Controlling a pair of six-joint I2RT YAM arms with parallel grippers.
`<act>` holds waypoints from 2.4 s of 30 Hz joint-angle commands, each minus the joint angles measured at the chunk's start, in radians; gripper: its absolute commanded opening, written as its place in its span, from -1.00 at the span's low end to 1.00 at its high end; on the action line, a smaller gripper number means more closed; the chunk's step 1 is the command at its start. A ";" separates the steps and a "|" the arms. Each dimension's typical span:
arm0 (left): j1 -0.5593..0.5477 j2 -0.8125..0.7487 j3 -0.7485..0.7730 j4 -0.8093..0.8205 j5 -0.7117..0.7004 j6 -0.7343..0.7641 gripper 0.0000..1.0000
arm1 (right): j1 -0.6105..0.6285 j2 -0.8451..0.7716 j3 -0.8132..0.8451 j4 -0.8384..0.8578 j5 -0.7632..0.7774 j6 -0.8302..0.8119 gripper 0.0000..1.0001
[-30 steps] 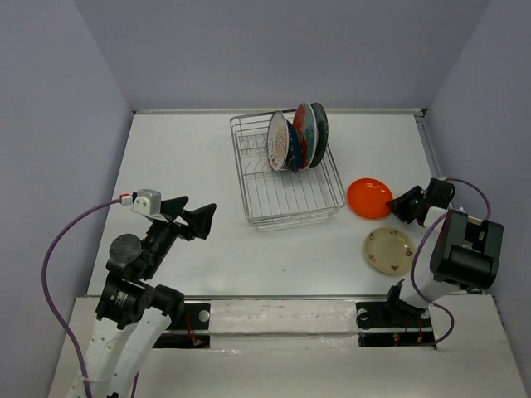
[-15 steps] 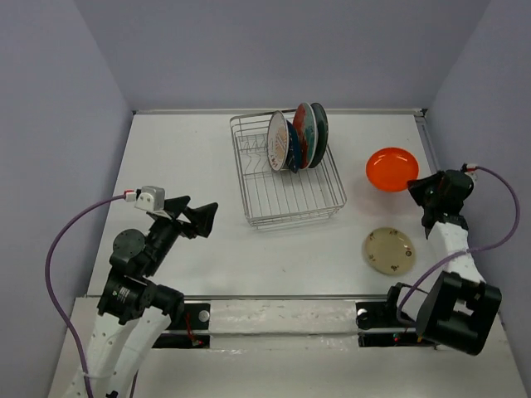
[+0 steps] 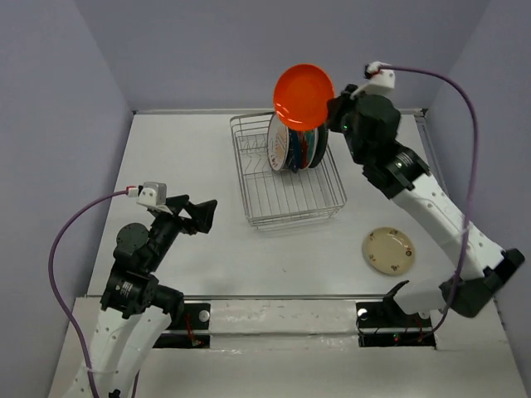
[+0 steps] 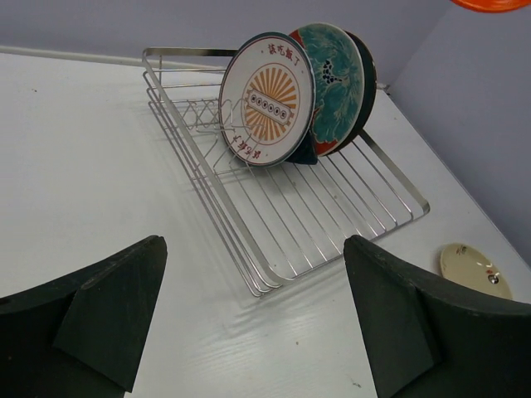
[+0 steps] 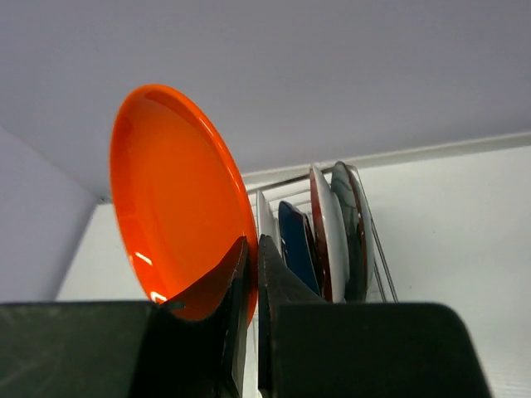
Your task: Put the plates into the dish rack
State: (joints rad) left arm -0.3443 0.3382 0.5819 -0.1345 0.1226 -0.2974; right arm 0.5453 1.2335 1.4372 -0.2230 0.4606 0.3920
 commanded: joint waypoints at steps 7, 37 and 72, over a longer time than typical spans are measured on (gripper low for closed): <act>0.014 -0.014 0.013 -0.017 -0.151 -0.012 0.98 | 0.303 0.826 0.944 -0.283 0.657 -0.537 -0.87; -0.025 -0.042 0.021 -0.060 -0.333 -0.094 0.98 | 0.280 1.175 1.037 -0.259 0.708 -0.642 -0.86; -0.013 -0.013 0.021 -0.059 -0.330 -0.095 0.98 | 0.239 0.562 0.456 -0.314 0.288 -0.176 0.13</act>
State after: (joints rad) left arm -0.3645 0.3264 0.5819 -0.2291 -0.1959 -0.3916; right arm 0.8093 2.0907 2.0853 -0.5877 0.8185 0.1127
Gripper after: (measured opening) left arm 0.990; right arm 0.630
